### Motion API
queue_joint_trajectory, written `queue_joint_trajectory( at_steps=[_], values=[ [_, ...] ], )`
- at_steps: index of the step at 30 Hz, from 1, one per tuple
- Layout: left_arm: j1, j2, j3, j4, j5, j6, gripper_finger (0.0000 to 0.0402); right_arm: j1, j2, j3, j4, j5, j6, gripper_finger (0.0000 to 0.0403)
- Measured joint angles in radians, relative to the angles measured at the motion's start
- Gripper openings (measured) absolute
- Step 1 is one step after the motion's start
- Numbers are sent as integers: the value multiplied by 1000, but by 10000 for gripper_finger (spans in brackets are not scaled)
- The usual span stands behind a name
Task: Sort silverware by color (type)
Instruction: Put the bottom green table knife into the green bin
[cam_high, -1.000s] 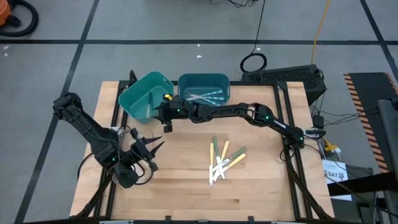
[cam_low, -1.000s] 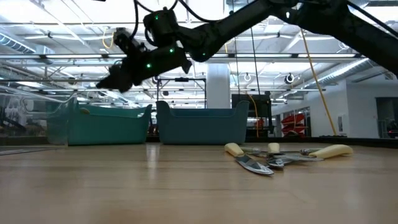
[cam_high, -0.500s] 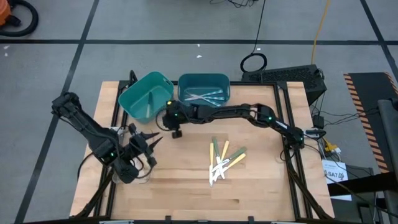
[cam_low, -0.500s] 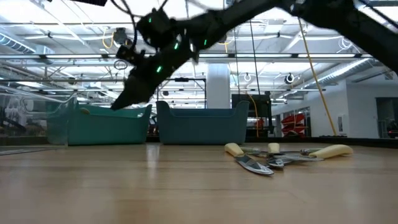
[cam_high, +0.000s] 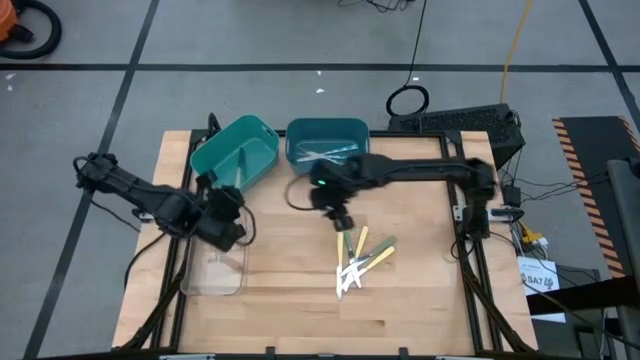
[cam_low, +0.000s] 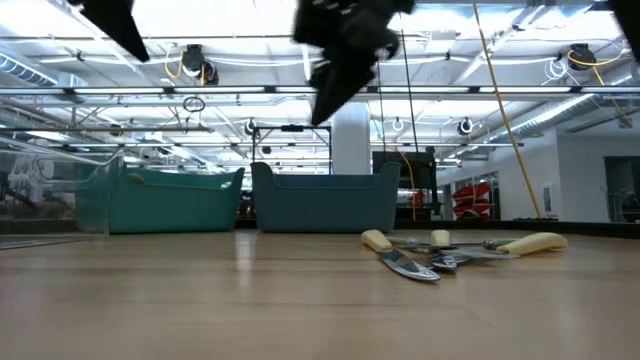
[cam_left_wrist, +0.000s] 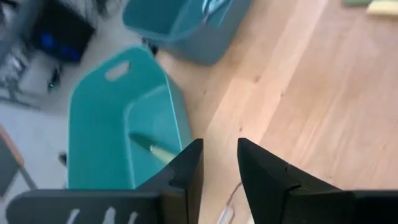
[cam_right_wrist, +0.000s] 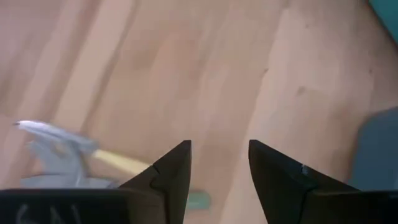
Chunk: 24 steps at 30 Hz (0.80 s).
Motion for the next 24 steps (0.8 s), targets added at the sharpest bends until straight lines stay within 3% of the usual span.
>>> queue_joint_trajectory(
  at_steps=[6, 12, 16, 24],
  values=[
    [140, 0, -8, 12, 87, 8, 174, 109, -346, -478, 371, 7, 160, 153],
    [308, 44, -9, 36, 206, 19, 245, 224, -553, -803, 697, 212, 236, 153],
    [382, 127, -9, 40, 252, 83, 252, 254, -605, -888, 764, 295, 224, 153],
    [452, 297, -9, 30, 252, 79, 253, 254, -597, -890, 732, 291, 164, 153]
  ],
)
